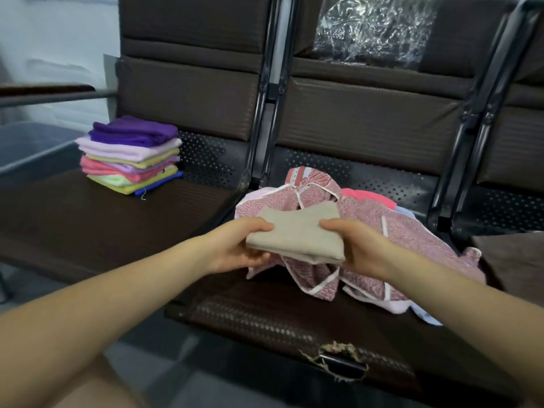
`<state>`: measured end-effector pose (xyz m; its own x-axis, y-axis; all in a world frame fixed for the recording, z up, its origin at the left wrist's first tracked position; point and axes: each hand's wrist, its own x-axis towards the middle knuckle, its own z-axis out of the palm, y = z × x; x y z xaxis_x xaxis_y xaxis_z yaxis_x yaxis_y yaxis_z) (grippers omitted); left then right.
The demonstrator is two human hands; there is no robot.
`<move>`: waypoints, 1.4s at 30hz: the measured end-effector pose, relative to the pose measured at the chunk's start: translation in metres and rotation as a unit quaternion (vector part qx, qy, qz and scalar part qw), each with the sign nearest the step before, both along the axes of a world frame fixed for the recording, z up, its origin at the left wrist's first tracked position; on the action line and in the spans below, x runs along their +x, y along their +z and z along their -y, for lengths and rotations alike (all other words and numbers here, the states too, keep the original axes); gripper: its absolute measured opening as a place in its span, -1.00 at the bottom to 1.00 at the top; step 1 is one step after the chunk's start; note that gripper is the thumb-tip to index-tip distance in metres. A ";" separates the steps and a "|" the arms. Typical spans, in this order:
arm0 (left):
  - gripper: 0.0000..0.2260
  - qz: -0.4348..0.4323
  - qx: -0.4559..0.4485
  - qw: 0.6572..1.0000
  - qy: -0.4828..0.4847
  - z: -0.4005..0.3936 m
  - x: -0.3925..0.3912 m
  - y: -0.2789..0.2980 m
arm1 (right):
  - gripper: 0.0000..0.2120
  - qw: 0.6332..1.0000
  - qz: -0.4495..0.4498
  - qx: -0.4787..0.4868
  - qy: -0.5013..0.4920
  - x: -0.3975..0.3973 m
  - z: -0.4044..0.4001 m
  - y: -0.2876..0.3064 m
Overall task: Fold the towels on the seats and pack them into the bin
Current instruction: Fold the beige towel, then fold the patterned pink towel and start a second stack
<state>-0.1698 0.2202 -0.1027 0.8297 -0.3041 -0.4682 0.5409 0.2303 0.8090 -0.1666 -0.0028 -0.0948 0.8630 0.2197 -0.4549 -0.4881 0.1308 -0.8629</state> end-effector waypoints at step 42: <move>-0.79 0.305 0.528 0.768 0.196 -0.131 0.133 0.025 | -0.87 0.948 0.227 -0.224 0.020 0.117 -0.121 0.017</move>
